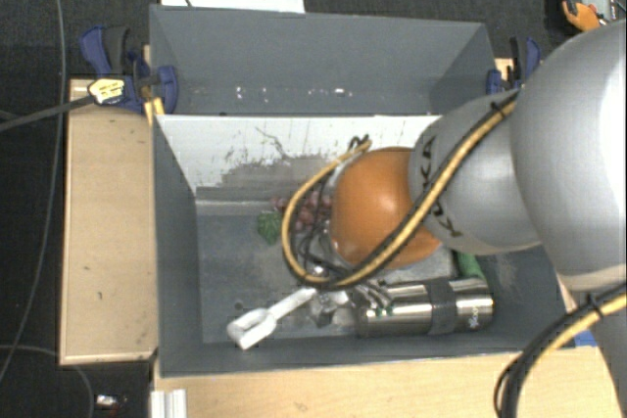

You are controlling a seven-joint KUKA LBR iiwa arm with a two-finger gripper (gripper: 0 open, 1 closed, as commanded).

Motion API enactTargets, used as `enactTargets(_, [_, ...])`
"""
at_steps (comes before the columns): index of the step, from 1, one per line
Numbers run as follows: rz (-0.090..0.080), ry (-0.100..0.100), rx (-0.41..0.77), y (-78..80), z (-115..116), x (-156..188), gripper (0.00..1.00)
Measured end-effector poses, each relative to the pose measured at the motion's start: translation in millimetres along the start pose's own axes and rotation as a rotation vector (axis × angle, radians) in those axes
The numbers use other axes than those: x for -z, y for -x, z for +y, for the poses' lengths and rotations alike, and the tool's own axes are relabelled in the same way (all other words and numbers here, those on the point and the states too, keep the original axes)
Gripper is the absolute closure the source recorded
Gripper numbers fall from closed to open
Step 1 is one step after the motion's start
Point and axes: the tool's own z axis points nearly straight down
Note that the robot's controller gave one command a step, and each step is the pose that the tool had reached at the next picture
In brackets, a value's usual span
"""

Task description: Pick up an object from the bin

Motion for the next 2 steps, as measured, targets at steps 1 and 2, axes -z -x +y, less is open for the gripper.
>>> enactTargets(1, [-0.001, 0.000, -0.001, 0.3, -0.1, 0.2, 0.00])
enactTargets(2, [0.000, 0.000, -0.003, 0.0, 0.0, 0.0, 1.00])
